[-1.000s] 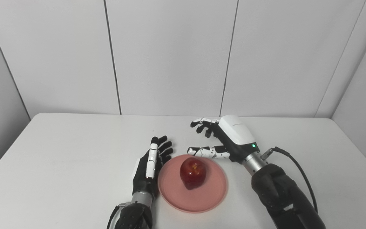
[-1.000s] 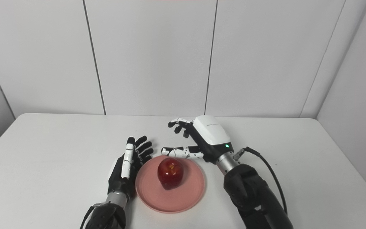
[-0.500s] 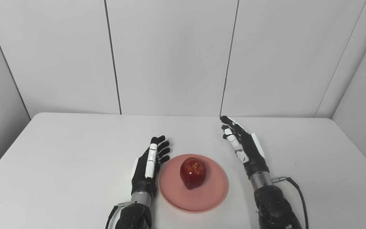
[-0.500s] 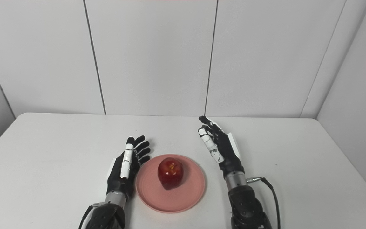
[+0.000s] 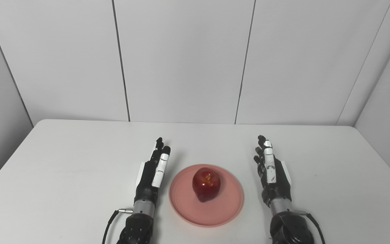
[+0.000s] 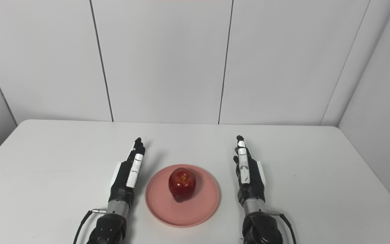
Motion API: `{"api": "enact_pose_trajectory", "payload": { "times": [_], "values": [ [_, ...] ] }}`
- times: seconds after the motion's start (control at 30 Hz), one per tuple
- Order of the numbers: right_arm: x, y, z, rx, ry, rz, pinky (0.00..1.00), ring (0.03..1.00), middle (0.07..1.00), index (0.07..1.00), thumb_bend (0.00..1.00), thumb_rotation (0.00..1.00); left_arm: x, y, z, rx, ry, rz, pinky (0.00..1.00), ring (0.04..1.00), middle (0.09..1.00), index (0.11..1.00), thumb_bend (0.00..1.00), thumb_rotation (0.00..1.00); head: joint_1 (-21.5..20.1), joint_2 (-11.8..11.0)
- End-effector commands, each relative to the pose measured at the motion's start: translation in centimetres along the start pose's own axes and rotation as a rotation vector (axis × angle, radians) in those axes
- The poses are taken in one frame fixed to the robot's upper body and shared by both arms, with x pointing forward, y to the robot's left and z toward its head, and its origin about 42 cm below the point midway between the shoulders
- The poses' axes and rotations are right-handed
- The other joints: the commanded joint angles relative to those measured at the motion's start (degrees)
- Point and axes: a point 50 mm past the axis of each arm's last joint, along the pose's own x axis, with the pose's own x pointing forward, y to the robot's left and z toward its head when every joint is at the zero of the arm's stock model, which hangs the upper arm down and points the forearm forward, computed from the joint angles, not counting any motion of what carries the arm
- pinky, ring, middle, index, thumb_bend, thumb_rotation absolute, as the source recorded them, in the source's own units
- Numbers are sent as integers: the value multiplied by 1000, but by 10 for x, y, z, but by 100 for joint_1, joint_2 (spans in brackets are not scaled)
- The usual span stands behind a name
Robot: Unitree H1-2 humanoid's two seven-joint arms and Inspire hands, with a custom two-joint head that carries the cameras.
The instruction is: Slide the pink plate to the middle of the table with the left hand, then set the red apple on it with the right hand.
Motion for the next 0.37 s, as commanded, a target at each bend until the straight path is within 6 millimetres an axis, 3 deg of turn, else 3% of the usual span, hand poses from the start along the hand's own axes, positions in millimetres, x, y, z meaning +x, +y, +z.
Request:
{"api": "enact_pose_trajectory", "payload": {
  "times": [0.0, 0.33],
  "values": [
    [7, 10, 10, 66, -25, -6, 1000, 1000, 1000, 957, 848, 1000, 14, 0, 13, 8, -66, -8, 1000, 1000, 1000, 1000, 846, 1000, 3, 5],
    [7, 11, 0, 153, 17, -48, 1000, 1000, 1000, 974, 827, 1000, 29, 13, 10, 5, -2, -14, 1000, 1000, 1000, 1000, 857, 1000, -11, 6]
  ]
}}
